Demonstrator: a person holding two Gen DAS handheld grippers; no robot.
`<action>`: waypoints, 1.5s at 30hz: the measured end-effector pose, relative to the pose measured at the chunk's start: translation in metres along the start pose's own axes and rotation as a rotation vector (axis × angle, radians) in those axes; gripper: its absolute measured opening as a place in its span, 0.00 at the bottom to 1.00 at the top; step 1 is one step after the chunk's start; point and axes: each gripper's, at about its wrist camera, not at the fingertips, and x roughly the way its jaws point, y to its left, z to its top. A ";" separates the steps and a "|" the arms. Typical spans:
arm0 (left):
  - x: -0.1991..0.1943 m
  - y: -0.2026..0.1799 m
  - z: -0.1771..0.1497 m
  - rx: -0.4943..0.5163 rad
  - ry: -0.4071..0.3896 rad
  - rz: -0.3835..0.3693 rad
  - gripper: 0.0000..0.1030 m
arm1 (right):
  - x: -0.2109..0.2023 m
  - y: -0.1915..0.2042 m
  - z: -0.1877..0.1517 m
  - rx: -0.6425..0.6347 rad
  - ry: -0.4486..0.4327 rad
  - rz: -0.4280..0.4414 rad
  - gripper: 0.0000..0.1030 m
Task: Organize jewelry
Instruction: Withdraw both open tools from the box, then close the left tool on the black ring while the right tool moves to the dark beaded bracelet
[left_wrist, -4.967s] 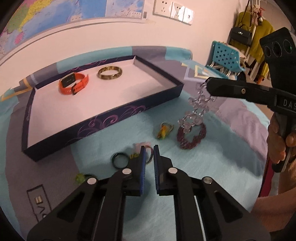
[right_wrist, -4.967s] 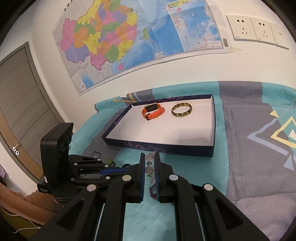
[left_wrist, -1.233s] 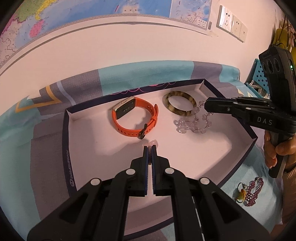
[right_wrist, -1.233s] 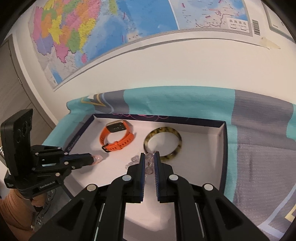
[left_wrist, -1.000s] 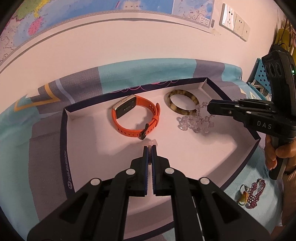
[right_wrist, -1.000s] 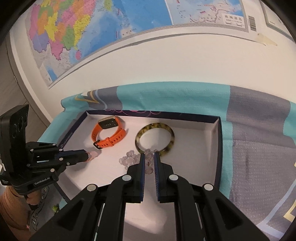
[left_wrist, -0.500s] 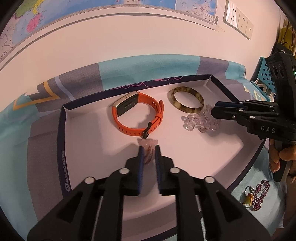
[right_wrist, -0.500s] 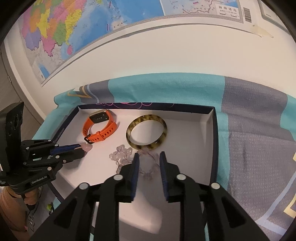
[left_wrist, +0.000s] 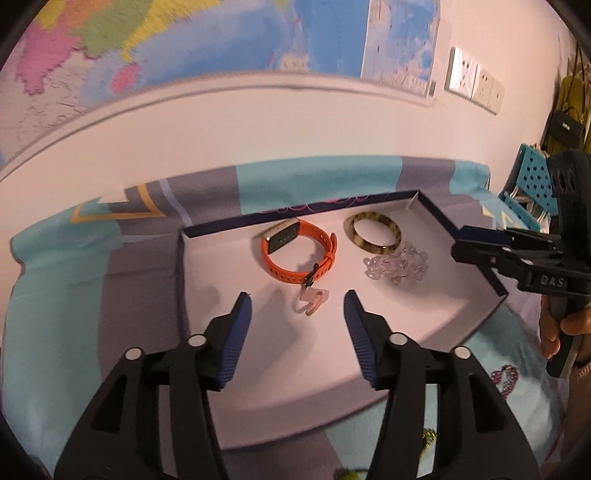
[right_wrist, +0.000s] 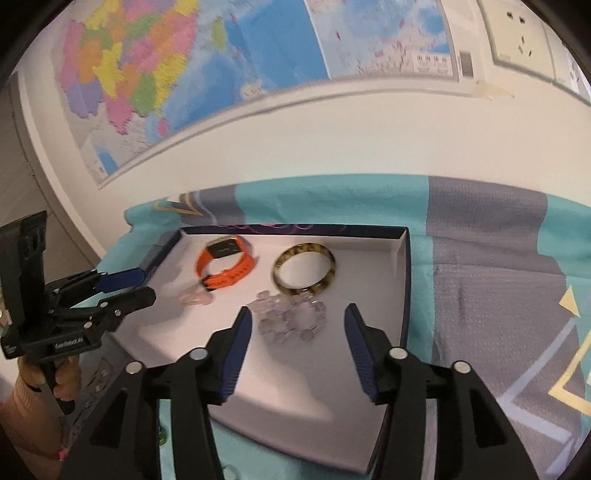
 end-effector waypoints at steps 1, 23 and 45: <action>-0.007 0.001 -0.002 -0.007 -0.011 -0.001 0.51 | -0.005 0.002 -0.002 -0.007 -0.005 0.006 0.50; -0.044 -0.011 -0.094 0.002 0.061 -0.061 0.56 | -0.047 0.044 -0.106 -0.107 0.099 0.035 0.57; -0.038 -0.020 -0.103 -0.003 0.084 -0.047 0.59 | 0.003 0.115 -0.101 -0.237 0.181 0.113 0.09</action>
